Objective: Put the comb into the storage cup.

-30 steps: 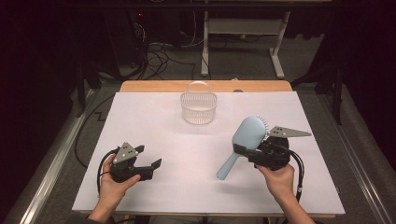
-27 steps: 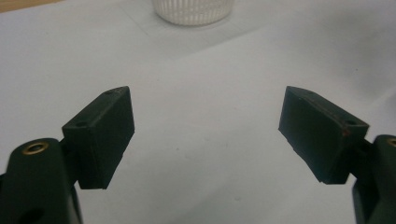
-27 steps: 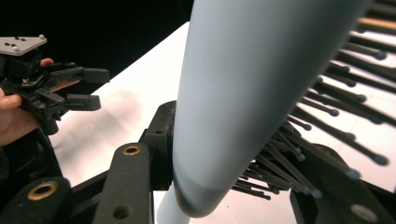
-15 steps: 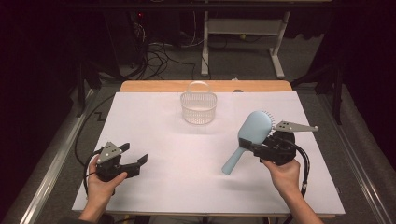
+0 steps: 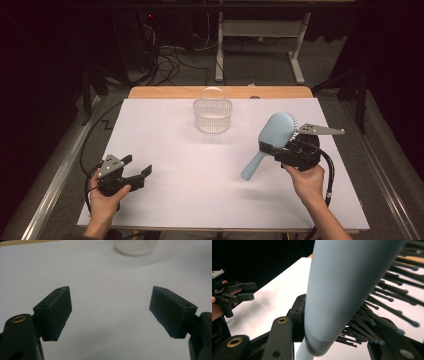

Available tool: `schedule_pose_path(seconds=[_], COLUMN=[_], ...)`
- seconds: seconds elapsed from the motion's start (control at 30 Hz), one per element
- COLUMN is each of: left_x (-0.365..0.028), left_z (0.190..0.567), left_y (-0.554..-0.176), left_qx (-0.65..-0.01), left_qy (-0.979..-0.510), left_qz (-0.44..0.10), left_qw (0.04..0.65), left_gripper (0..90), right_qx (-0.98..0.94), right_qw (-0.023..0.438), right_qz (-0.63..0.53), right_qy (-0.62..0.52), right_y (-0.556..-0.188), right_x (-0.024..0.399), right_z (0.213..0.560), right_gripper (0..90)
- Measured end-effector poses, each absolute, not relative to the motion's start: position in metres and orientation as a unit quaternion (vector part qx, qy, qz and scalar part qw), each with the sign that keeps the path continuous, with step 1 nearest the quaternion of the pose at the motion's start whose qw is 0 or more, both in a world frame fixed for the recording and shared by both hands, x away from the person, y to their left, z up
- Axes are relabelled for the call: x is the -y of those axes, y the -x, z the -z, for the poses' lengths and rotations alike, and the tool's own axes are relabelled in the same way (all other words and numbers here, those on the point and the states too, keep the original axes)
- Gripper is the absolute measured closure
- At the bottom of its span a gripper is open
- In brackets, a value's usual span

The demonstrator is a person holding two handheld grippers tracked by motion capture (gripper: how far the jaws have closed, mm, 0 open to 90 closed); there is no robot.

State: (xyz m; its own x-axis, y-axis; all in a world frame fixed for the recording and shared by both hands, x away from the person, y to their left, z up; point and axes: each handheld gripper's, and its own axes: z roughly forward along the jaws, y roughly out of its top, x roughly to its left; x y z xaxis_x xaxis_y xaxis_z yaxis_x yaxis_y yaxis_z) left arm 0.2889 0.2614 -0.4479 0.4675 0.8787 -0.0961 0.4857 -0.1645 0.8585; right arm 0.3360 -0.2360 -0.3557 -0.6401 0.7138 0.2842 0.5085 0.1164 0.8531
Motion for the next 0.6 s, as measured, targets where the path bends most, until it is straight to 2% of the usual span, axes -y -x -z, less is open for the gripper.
schedule_pose_path(seconds=[0.6], left_x=[-0.264], left_z=[0.46], left_y=[-0.287], left_qx=[-0.475], left_qy=[-0.72], left_qz=[-0.233], left_qw=[0.449], left_gripper=[19.2], right_qx=[-0.749], right_qw=[0.124], right_qz=[-0.509], right_qy=[-0.406], right_y=[-0.36], right_x=[0.226], right_z=[0.332], right_gripper=[56.1])
